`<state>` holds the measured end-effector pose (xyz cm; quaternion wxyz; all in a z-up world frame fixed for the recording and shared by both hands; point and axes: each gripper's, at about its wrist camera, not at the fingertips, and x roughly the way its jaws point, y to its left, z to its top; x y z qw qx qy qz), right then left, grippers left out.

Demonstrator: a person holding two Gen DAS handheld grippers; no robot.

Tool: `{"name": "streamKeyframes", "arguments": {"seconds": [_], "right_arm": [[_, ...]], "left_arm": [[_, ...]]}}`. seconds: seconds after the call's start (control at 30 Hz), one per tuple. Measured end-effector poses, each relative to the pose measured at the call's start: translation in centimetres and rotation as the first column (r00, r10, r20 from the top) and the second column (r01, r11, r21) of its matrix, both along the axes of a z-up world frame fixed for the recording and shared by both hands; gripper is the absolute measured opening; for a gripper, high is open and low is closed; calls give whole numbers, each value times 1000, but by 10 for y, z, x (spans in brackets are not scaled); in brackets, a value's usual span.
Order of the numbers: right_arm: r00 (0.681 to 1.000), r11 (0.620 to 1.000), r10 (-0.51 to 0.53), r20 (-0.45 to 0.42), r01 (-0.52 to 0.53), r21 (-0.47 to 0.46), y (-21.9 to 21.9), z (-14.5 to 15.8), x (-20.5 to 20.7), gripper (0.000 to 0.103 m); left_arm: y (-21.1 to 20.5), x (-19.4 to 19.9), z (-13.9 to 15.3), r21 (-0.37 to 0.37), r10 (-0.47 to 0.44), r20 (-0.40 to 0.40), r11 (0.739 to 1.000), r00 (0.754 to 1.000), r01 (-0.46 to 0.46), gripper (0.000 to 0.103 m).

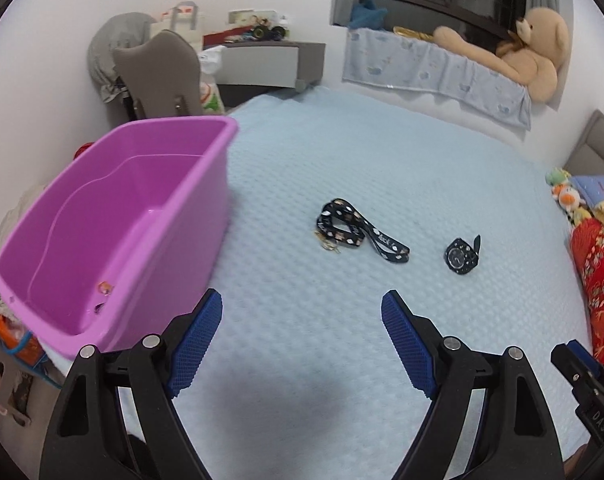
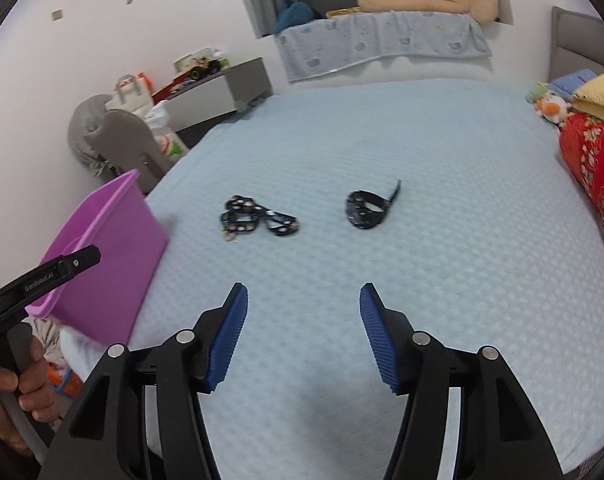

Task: Organize jewelry
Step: 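Withdraw both open tools from the tub toward the lanyard and watch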

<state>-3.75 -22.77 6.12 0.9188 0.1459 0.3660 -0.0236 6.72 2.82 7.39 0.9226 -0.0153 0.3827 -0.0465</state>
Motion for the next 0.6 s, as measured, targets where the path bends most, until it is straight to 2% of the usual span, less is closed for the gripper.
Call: {"name": "streamKeyframes", "arguments": {"seconds": [0.17, 0.6], "right_arm": [[1000, 1000, -23, -19, 23, -12, -20, -16, 22, 70], [993, 999, -41, -107, 41, 1, -56, -75, 109, 73]], "left_arm": [[-16, 24, -17, 6, 4, -17, 1000, 1000, -3, 87], [-54, 111, -78, 19, 2, -94, 1000, 996, 0, 90]]}}
